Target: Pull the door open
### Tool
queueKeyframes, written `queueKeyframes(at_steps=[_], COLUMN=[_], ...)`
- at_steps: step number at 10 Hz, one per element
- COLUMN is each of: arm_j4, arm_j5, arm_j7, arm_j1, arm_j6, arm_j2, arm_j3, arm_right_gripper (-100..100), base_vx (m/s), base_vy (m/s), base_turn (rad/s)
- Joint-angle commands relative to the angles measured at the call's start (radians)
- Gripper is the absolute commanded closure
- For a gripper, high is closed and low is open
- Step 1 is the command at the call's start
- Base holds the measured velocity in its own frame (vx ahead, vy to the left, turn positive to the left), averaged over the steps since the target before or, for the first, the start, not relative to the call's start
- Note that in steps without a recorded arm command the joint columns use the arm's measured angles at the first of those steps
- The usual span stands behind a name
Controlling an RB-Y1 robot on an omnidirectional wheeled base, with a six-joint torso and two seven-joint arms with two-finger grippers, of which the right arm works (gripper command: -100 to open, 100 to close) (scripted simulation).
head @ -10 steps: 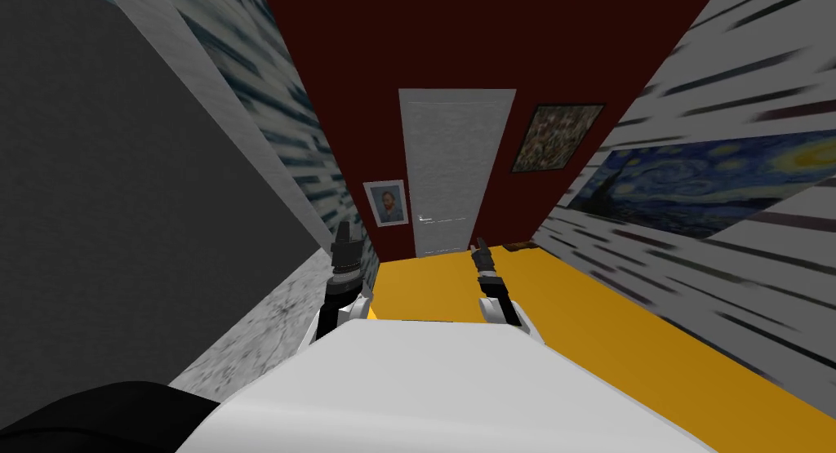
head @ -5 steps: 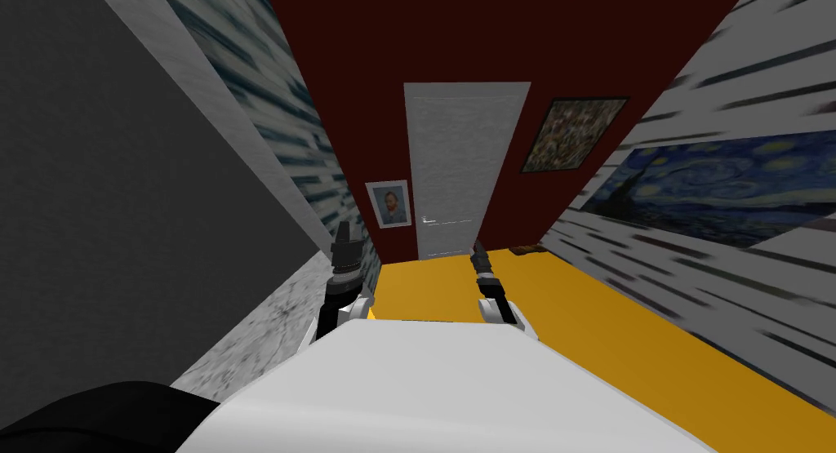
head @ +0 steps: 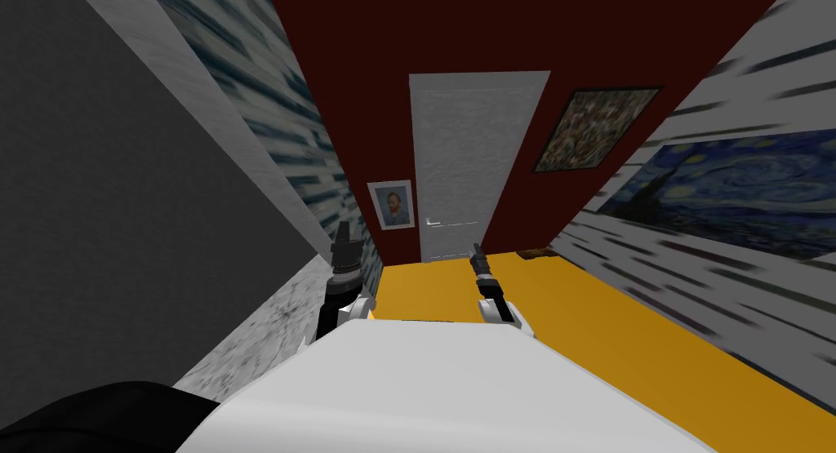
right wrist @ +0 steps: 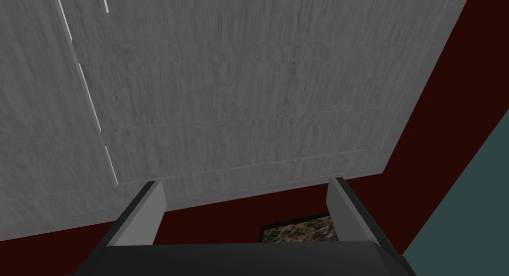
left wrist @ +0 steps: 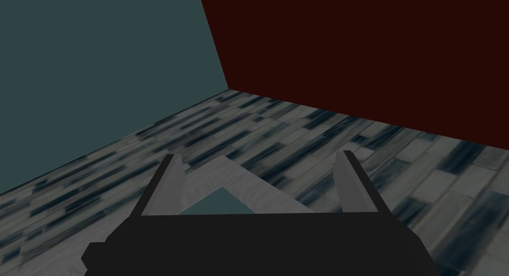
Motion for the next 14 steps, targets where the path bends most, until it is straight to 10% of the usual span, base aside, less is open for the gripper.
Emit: queueKeyframes(at_steps=[1, 14], arm_j4=[0.05, 0.409], arm_j5=[0.005, 0.045], arm_j7=[-0.007, -0.063], arm_j1=[-0.022, -0.155], arm_j6=[-0.013, -0.12], arm_j2=[-0.004, -0.036], arm_j3=[-0.005, -0.039], arm_right_gripper=[-100, -100], base_vx=[0.098, 0.105], base_vy=[0.052, 0.048], base_turn=[0.044, 0.039])
